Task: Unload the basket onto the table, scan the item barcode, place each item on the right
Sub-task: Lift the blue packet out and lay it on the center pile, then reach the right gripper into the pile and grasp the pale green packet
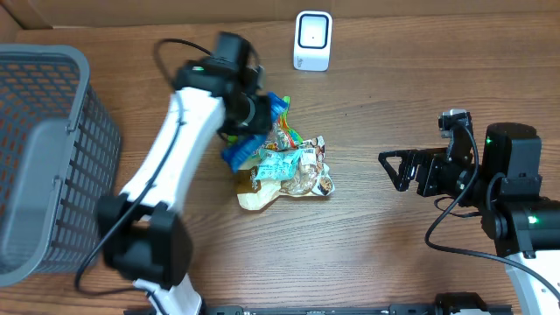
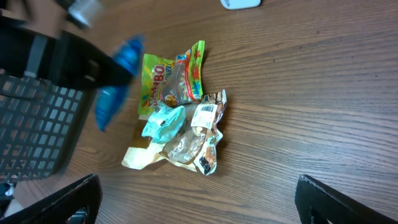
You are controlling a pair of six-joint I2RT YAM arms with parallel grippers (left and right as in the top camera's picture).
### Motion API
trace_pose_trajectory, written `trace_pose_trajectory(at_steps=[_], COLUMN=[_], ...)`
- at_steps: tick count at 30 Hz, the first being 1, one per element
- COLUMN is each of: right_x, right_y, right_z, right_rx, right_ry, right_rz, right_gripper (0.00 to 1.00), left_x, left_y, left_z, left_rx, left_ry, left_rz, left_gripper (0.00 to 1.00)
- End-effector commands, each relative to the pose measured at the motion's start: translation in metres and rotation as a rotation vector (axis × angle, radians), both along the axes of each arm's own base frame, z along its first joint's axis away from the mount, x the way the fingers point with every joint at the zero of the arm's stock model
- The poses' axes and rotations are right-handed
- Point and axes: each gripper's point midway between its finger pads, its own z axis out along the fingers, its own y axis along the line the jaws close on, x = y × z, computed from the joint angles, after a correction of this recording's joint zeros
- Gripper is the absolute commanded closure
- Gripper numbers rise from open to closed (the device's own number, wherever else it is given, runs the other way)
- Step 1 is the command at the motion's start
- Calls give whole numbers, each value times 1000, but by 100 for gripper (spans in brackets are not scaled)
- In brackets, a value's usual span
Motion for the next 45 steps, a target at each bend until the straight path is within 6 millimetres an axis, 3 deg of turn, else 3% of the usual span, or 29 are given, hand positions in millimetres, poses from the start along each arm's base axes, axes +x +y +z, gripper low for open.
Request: trace_pose_trajectory(at_steps=[1, 2, 6, 10, 15, 24, 29, 31, 35, 41, 45], right_x=[1, 1, 1, 0, 0, 2, 12, 22, 39, 54, 61], right_y=[2, 2, 2, 2, 2, 3, 14, 32, 62, 104, 112], right_z=[10, 10, 10, 10, 10, 4, -8, -14, -21, -33, -50], right_rx=[7, 7, 7, 8, 12, 96, 166, 196, 192, 170, 114], right_ry=[-26, -24, -24, -23, -16, 88, 183, 224, 270, 345, 365], right_rz=[10, 10, 10, 10, 5, -74, -71, -28, 43, 128, 119], right_gripper=[0, 1, 0, 0, 0, 4, 12, 17, 18, 18, 18], left_x=[-6, -8, -10, -9, 3, 12, 7, 3, -5, -21, -20], left_y=[-13, -17, -20, -30, -22, -5, 28, 59, 87, 101, 103], left_z=[-37, -50, -60, -41, 15, 146, 196, 211, 205, 186, 186], left_rx=[48, 58, 64, -9, -42, -102, -118, -102, -76, 23, 34], left_ry=[84, 115, 144, 119, 25, -289, -417, -456, -409, -317, -322], left_rz=[-21, -32, -40, -102, -87, -53, 23, 95, 166, 175, 180], left_gripper=[72, 64, 57, 57, 55, 42, 35, 34, 35, 34, 31])
